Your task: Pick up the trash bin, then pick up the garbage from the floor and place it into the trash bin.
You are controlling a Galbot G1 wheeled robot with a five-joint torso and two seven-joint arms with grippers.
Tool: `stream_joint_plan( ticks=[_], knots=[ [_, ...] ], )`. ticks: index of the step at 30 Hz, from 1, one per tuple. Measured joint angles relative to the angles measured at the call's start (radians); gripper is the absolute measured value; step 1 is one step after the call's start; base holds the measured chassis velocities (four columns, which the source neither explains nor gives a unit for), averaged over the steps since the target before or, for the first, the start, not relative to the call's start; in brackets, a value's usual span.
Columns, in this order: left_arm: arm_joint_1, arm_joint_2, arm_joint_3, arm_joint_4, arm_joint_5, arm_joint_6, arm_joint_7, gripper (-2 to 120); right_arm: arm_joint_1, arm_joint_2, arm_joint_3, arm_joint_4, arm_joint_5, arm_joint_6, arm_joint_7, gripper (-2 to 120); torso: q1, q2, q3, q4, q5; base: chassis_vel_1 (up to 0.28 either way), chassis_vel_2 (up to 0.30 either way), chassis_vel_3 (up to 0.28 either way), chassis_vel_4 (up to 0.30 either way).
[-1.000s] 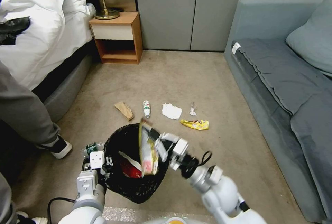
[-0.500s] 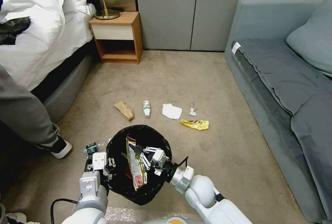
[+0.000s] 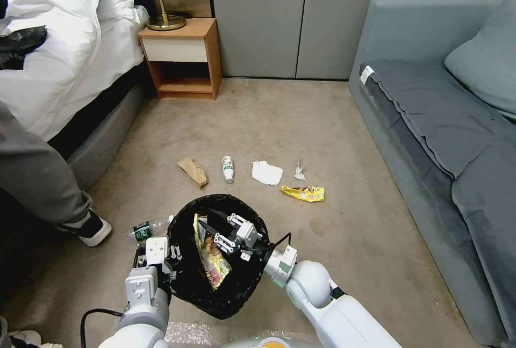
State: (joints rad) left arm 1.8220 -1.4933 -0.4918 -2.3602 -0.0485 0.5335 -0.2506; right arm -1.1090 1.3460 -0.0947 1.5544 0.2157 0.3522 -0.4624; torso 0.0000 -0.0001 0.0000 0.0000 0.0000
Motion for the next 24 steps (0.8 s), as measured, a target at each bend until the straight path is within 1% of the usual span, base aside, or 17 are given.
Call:
stream_joint_plan(
  ticks=[2, 3, 6, 7, 9, 10, 12, 13, 14, 15, 16, 17, 18, 19, 20, 22, 24],
  knots=[
    [-0.003, 0.001, -0.004, 0.0, 0.0, 0.0, 0.0, 3, -0.005, -0.004, 0.0, 0.016, 0.003, -0.003, 0.003, 62, 0.0, 0.0, 0.0, 0.0, 0.0, 0.0, 0.0, 0.0, 0.0],
    [-0.003, 0.001, -0.004, 0.0, 0.0, 0.0, 0.0, 3, -0.005, -0.004, 0.0, 0.016, 0.003, -0.003, 0.003, 62, 0.0, 0.0, 0.0, 0.0, 0.0, 0.0, 0.0, 0.0, 0.0],
    [-0.01, 0.004, -0.008, 0.002, -0.002, 0.0, 0.0, 3, -0.03, -0.016, 0.007, 0.063, 0.003, -0.003, 0.006, 77, 0.0, 0.0, 0.0, 0.0, 0.0001, 0.0, 0.0, 0.0, 0.0],
    [-0.01, 0.004, -0.008, 0.002, -0.002, 0.0, 0.0, 3, -0.03, -0.016, 0.007, 0.063, 0.003, -0.003, 0.006, 77, 0.0, 0.0, 0.0, 0.0, 0.0001, 0.0, 0.0, 0.0, 0.0],
    [-0.016, 0.005, -0.01, 0.009, -0.003, 0.001, 0.0, 3, -0.057, -0.033, 0.022, 0.131, 0.003, -0.003, 0.007, 89, 0.0, 0.0, 0.0, 0.0, 0.0001, 0.0, 0.0, 0.0, 0.0],
    [-0.016, 0.005, -0.01, 0.009, -0.003, 0.001, 0.0, 3, -0.057, -0.033, 0.022, 0.131, 0.003, -0.003, 0.007, 89, 0.0, 0.0, 0.0, 0.0, 0.0001, 0.0, 0.0, 0.0, 0.0],
    [-0.021, 0.006, -0.012, 0.016, -0.004, 0.003, 0.001, 3, -0.082, -0.05, 0.037, 0.193, 0.003, -0.003, 0.011, 96, 0.0, 0.0, 0.0, 0.0, 0.0001, 0.0, 0.0, 0.0, 0.0],
    [-0.021, 0.006, -0.012, 0.016, -0.004, 0.003, 0.001, 3, -0.082, -0.05, 0.037, 0.193, 0.003, -0.003, 0.011, 96, 0.0, 0.0, 0.0, 0.0, 0.0001, 0.0, 0.0, 0.0, 0.0],
    [-0.024, 0.007, -0.013, 0.02, -0.005, 0.003, 0.001, 3, -0.105, -0.068, 0.051, 0.242, 0.003, -0.003, 0.02, 99, 0.0, 0.0, 0.0, -0.0001, 0.0, 0.0, 0.0, 0.0, 0.0],
    [-0.025, 0.008, -0.014, 0.021, -0.006, 0.004, 0.001, 3, -0.119, -0.077, 0.061, 0.268, 0.003, -0.003, 0.027, 100, 0.0, 0.0, 0.0, 0.0, 0.0001, 0.0, 0.0, 0.0, 0.0],
    [-0.025, 0.008, -0.014, 0.021, -0.006, 0.004, 0.001, 3, -0.119, -0.077, 0.061, 0.268, 0.003, -0.003, 0.027, 100, 0.0, 0.0, 0.0, 0.0, 0.0001, 0.0, 0.0, 0.0, 0.0],
    [-0.026, 0.009, -0.016, 0.021, -0.008, 0.004, 0.001, 3, -0.156, -0.094, 0.084, 0.326, 0.003, -0.002, 0.052, 100, 0.0, 0.0, 0.0, 0.0, 0.0001, 0.0, 0.0, 0.0, 0.0],
    [-0.026, 0.01, -0.016, 0.021, -0.008, 0.004, 0.001, 3, -0.165, -0.097, 0.09, 0.34, 0.003, -0.002, 0.061, 100, 0.0, 0.0, 0.0, 0.0, 0.0, 0.0, 0.0, 0.0, 0.0],
    [-0.027, 0.011, -0.019, 0.021, -0.009, 0.005, 0.001, 3, -0.208, -0.102, 0.122, 0.405, 0.0, -0.002, 0.109, 100, 0.0, 0.0, 0.0, 0.0, 0.0001, 0.0, 0.0, 0.0, 0.0],
    [-0.027, 0.011, -0.019, 0.021, -0.009, 0.005, 0.001, 3, -0.208, -0.102, 0.122, 0.405, 0.0, -0.002, 0.109, 100, 0.0, 0.0, 0.0, 0.0, 0.0001, 0.0, 0.0, 0.0, 0.0],
    [-0.029, 0.013, -0.025, 0.021, -0.012, 0.005, 0.001, 3, -0.29, -0.091, 0.198, 0.514, -0.036, -0.01, 0.205, 100, 0.0, 0.0, 0.0, 0.0, 0.0, 0.0, 0.0, 0.0, 0.0],
    [-0.03, 0.014, -0.026, 0.021, -0.013, 0.005, 0.001, 3, -0.308, -0.087, 0.214, 0.533, -0.044, -0.011, 0.225, 100, 0.0, 0.0, 0.0, -0.0001, 0.0, 0.0, 0.0, 0.0, 0.0]
  ],
)
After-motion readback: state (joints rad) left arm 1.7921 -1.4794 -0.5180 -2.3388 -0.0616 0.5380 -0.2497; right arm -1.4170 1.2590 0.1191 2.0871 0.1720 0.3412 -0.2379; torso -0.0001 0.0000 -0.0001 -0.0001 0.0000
